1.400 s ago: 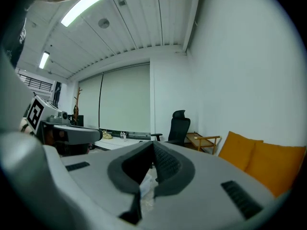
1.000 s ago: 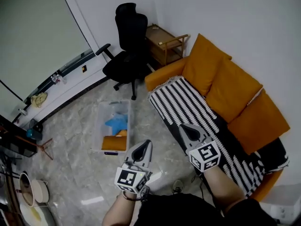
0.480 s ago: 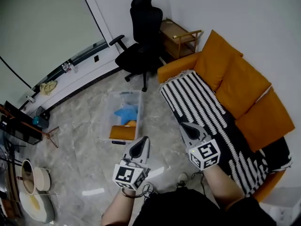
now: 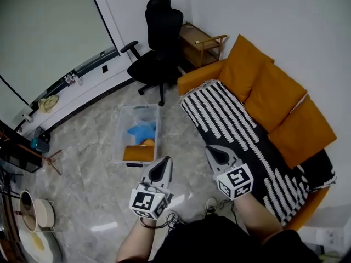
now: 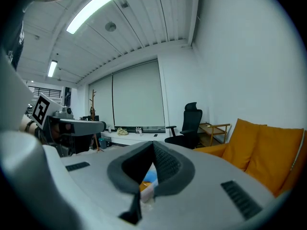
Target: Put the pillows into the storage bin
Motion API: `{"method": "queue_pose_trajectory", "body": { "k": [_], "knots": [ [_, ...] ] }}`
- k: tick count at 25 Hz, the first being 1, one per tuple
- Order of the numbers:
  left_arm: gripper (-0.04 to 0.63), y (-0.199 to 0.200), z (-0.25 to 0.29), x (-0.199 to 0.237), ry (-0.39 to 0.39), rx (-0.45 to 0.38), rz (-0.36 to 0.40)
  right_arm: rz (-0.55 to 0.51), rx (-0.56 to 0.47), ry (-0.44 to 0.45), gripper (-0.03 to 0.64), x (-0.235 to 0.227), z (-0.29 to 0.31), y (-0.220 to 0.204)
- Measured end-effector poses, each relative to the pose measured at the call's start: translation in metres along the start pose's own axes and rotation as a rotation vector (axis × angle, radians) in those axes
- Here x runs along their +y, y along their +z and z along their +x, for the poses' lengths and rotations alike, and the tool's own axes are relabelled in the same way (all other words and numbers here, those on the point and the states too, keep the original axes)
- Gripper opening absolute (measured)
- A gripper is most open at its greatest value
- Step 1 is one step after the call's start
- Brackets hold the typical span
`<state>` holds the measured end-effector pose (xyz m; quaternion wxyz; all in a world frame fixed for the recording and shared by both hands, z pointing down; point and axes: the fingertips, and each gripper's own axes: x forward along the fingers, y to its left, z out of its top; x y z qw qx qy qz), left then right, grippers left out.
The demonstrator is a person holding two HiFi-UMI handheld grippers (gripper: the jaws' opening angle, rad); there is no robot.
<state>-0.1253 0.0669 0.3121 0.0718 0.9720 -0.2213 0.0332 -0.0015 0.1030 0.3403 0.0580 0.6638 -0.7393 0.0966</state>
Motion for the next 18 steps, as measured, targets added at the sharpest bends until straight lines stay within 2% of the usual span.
{"method": "queue_pose_trajectory", "body": {
  "k": [9, 18],
  "knots": [
    [0.008, -0.002, -0.019, 0.004, -0.016, 0.005, 0.012, 0.005, -0.008, -0.016, 0.002, 0.020, -0.004, -0.002],
    [0.008, 0.005, -0.017, -0.004, -0.034, -0.016, 0.041, 0.003, -0.030, -0.029, 0.002, 0.017, -0.011, 0.003]
  ]
}}
